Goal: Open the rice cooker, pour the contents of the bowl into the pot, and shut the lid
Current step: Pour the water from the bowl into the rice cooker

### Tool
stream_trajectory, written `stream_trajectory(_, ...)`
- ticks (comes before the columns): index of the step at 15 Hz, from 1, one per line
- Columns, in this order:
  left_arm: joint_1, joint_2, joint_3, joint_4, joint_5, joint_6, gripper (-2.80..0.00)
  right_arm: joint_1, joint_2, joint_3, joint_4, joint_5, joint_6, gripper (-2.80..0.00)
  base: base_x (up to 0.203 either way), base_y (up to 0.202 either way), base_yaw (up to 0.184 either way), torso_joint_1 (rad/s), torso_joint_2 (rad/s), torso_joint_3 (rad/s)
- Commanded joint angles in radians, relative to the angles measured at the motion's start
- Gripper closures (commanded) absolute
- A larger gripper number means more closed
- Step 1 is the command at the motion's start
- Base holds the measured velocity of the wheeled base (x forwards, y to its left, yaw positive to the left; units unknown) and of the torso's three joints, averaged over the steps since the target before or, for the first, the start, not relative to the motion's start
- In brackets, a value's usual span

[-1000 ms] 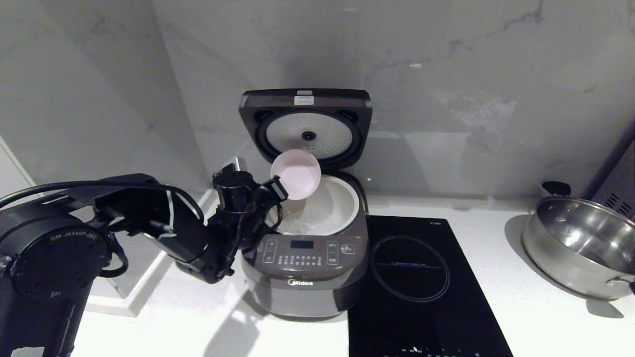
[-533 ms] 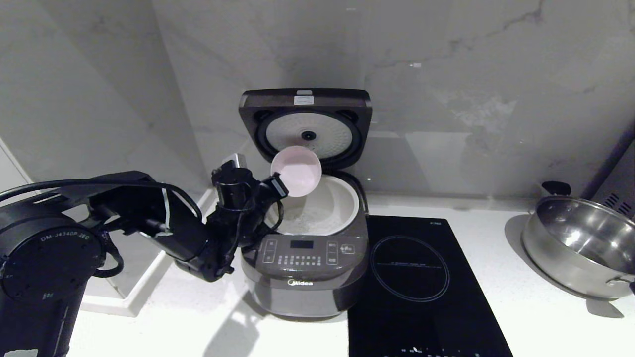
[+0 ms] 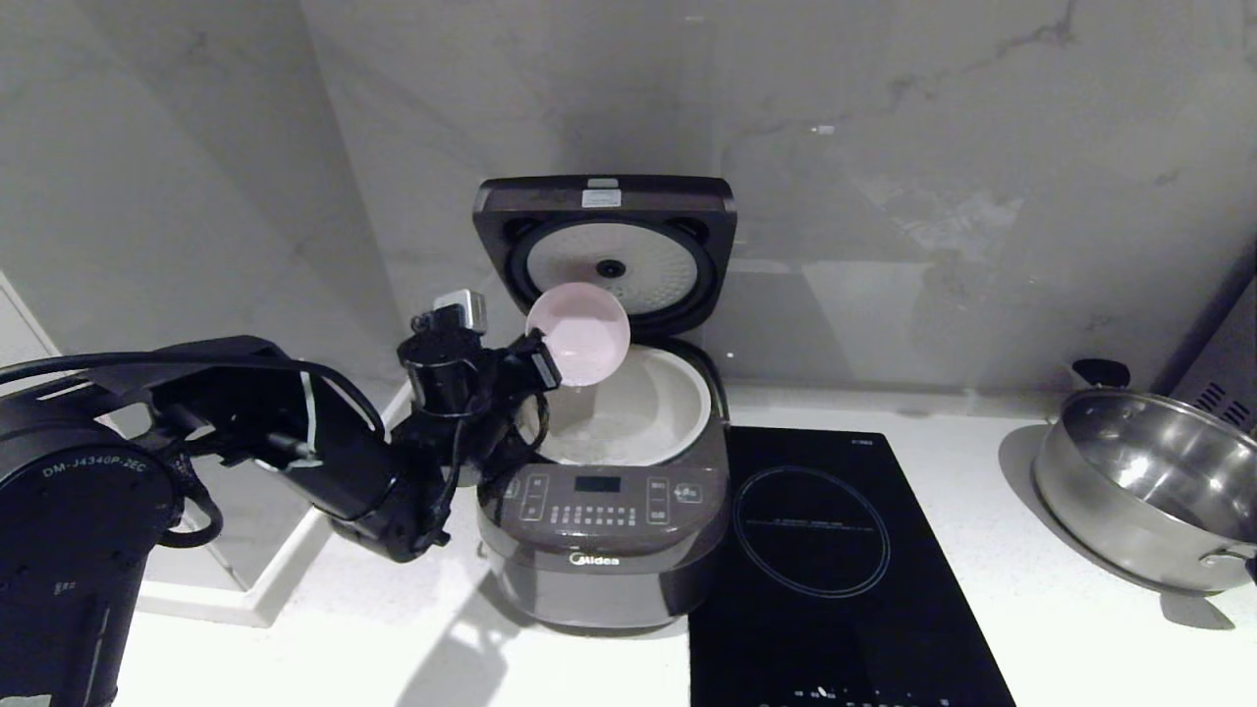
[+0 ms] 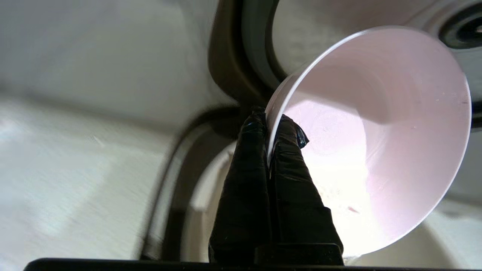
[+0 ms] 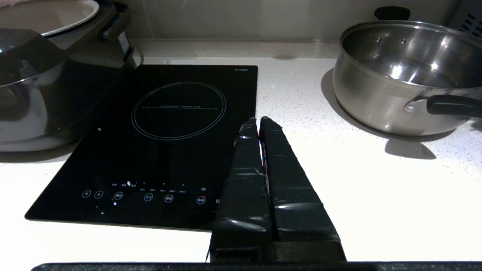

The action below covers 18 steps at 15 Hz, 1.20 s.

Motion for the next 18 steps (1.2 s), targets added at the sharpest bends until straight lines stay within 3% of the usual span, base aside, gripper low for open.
stream_trajectory(1,0.000,-0.008,0.004,-0.011,0.002,0.045,0.00,0.000,0.000,0.000,0.000,0.000,0.000,0.00,0.000,0.000,0.000,0.000,0.00,0.000)
stream_trajectory(5,-0.001,0.000,0.007,-0.043,0.004,0.125,0.00,0.000,0.000,0.000,0.000,0.000,0.000,0.00,0.000,0.000,0.000,0.000,0.00,0.000)
stream_trajectory(10,-0.001,-0.008,0.007,-0.147,0.002,0.307,0.00,0.000,0.000,0.000,0.000,0.000,0.000,0.00,0.000,0.000,0.000,0.000,0.00,0.000)
stream_trajectory(14,0.000,-0.013,0.010,-0.180,0.001,0.354,0.00,0.001,0.000,0.000,0.000,0.000,0.000,0.00,0.000,0.000,0.000,0.000,0.00,0.000)
stream_trajectory(18,-0.011,0.003,0.021,-0.257,0.002,0.470,0.00,0.000,0.000,0.000,0.000,0.000,0.000,0.00,0.000,0.000,0.000,0.000,0.00,0.000)
